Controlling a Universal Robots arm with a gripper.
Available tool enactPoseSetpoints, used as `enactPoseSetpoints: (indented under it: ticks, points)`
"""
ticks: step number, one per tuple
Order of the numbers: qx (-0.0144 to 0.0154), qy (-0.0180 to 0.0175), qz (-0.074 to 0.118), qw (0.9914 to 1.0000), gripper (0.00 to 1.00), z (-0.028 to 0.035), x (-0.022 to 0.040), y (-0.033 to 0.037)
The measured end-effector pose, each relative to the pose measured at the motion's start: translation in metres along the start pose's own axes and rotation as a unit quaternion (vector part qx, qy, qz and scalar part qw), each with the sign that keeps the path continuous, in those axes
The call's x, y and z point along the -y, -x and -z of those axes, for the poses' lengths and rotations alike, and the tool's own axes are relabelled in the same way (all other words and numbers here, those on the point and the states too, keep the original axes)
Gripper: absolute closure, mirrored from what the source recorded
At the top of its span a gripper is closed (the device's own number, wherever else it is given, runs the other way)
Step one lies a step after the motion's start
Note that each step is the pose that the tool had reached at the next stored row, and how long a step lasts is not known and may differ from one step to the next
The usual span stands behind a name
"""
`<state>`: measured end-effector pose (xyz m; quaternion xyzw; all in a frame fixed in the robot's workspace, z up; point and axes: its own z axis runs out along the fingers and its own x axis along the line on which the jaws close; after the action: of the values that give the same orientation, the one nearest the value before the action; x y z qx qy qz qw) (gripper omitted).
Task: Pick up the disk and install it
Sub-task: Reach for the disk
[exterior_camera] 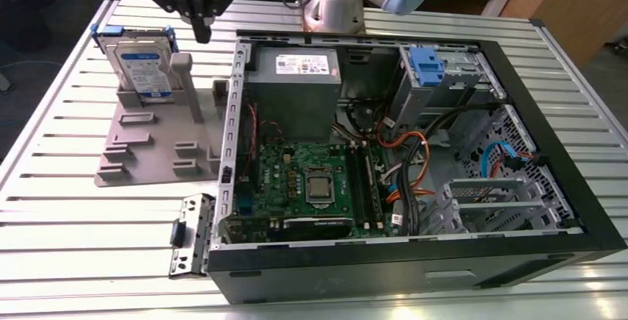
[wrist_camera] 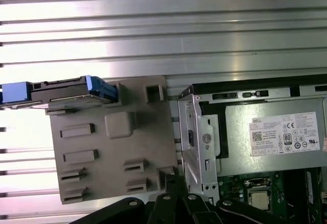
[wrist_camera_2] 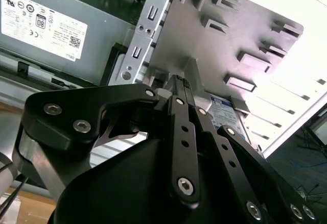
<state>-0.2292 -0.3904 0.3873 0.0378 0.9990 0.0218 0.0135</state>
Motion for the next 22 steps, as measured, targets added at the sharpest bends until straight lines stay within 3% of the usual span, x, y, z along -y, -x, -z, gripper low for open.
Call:
enactPoseSetpoints:
  ticks: [22]
  points:
    - [0.0000,0.0000,0.000,1.00000,0.90,-0.0102,0.0014,-0.0273]
